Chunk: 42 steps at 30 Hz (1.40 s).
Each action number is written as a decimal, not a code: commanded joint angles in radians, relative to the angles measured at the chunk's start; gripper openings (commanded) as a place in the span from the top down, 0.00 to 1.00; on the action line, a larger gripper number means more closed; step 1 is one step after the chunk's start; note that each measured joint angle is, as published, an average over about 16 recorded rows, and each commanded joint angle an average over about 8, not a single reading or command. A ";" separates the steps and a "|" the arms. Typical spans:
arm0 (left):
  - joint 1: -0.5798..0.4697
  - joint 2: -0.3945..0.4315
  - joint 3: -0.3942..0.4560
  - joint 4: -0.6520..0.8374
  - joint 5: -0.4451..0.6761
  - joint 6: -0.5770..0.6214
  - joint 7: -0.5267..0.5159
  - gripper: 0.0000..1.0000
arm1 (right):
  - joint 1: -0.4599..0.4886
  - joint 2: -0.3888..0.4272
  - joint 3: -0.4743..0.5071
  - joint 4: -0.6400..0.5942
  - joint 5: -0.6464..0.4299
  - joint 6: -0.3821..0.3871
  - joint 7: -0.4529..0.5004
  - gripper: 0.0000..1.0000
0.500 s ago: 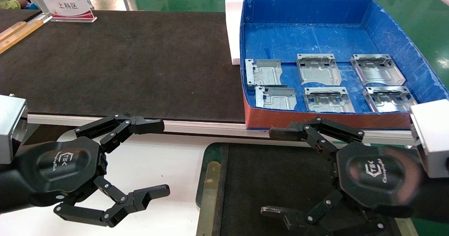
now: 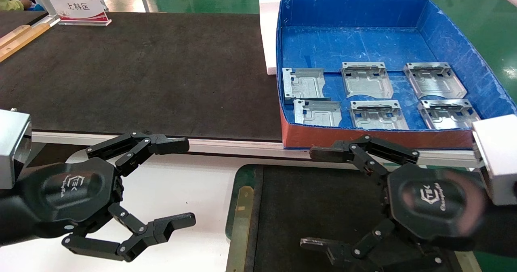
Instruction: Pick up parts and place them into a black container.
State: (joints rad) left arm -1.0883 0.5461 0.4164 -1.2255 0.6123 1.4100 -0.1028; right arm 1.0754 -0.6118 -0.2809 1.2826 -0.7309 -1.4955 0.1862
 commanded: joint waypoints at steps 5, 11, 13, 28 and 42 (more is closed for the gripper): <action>0.000 0.000 0.000 0.000 0.000 0.000 0.000 0.00 | 0.000 0.000 0.000 0.000 0.000 0.000 0.000 0.00; 0.000 0.000 0.000 0.000 0.000 0.000 0.000 0.00 | 0.000 0.000 0.000 0.000 0.000 0.000 0.000 0.00; 0.000 0.000 0.000 0.000 0.000 0.000 0.000 0.00 | 0.000 0.000 0.000 0.000 0.000 0.000 0.000 0.00; 0.000 0.000 0.000 0.000 0.000 0.000 0.000 1.00 | 0.000 0.000 0.000 0.000 0.000 0.000 0.000 0.00; 0.000 0.000 0.000 0.000 0.000 0.000 0.000 1.00 | 0.000 0.000 0.000 0.000 0.000 0.000 0.000 0.00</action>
State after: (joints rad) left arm -1.0883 0.5461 0.4165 -1.2255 0.6123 1.4100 -0.1028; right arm 1.0753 -0.6117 -0.2809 1.2827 -0.7309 -1.4955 0.1863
